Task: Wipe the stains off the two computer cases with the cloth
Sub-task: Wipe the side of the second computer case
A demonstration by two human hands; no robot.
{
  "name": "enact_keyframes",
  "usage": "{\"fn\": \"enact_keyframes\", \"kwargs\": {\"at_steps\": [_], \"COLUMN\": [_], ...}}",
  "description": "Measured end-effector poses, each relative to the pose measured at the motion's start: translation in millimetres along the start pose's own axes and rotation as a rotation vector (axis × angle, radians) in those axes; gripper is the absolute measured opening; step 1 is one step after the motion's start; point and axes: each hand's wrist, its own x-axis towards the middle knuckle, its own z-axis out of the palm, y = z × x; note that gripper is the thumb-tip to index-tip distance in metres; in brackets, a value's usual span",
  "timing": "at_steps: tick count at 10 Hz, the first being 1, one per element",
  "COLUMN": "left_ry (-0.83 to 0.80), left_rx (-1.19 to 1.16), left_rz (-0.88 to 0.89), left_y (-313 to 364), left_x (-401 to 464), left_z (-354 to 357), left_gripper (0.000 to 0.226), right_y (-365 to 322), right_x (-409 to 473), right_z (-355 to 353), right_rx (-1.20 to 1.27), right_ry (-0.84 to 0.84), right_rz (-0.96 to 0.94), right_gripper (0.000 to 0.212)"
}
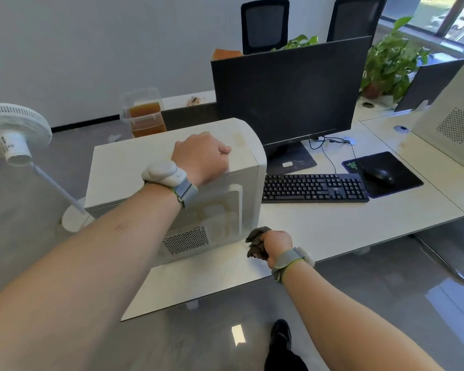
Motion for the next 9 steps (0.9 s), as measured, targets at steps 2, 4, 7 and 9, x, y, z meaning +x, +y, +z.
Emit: {"fn": "enact_keyframes", "kwargs": {"at_steps": [2, 4, 7, 9], "left_ry": [0.169, 0.2, 0.182, 0.174], "left_rx": [0.055, 0.04, 0.042, 0.027], "left_rz": [0.039, 0.06, 0.062, 0.051], "left_y": [2, -4, -3, -2], "left_x": [10, 13, 12, 12], "left_z": [21, 25, 22, 20], "left_gripper": [0.023, 0.02, 0.02, 0.021], "right_y": [27, 20, -59, -83], "right_x": [43, 30, -43, -58], "right_z": [19, 41, 41, 6], "right_rx": [-0.104, 0.223, 0.312, 0.397], "right_ry": [0.056, 0.08, -0.029, -0.248], "right_rz": [0.079, 0.072, -0.39, -0.424], "right_gripper": [0.034, 0.048, 0.003, 0.051]}}
